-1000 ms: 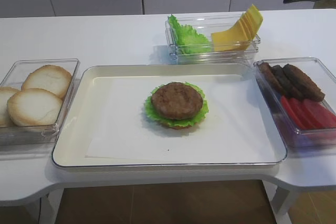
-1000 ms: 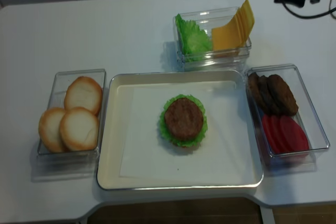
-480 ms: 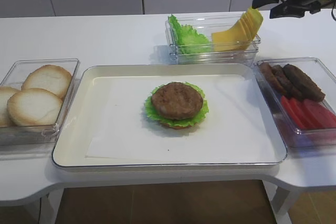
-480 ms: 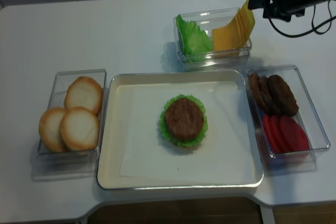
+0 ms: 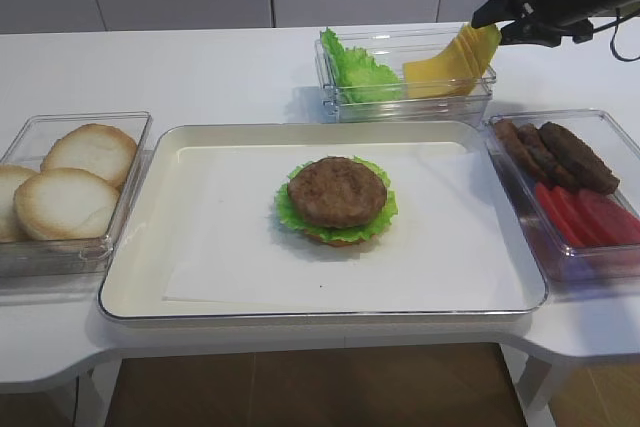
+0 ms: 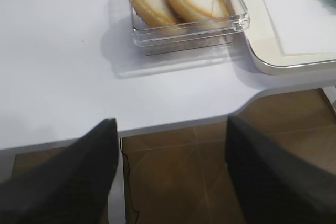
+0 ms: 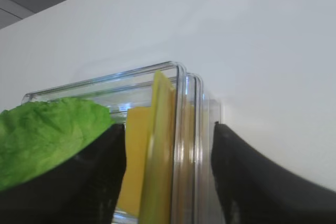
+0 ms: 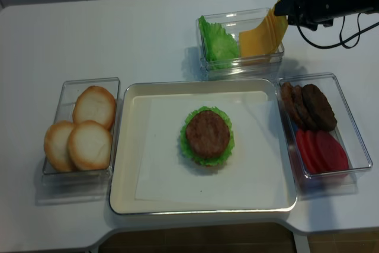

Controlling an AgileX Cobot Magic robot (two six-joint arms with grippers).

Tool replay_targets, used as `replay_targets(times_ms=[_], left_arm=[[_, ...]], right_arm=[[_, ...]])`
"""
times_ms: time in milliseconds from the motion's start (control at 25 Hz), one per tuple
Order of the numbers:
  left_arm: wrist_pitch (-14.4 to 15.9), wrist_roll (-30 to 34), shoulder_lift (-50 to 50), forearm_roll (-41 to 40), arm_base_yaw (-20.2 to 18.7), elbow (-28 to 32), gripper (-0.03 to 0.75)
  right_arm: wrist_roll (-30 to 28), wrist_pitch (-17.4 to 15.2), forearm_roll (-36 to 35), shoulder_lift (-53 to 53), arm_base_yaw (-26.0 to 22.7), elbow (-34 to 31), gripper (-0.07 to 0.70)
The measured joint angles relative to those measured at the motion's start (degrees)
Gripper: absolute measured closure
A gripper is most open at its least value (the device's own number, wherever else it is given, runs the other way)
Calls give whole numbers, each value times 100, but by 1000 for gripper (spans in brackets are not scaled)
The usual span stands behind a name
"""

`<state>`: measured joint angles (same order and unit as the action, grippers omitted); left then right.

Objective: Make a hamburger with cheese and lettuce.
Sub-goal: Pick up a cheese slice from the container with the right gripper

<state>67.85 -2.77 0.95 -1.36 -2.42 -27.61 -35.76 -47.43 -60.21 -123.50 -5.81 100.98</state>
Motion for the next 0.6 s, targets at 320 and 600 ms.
replay_targets(times_ms=[320, 600], left_arm=[[0, 0, 0, 0, 0, 0, 249], [0, 0, 0, 0, 0, 0, 249]], right_arm=[[-135, 26, -143, -24, 0, 0, 368], [-139, 26, -255, -37, 0, 0, 412]])
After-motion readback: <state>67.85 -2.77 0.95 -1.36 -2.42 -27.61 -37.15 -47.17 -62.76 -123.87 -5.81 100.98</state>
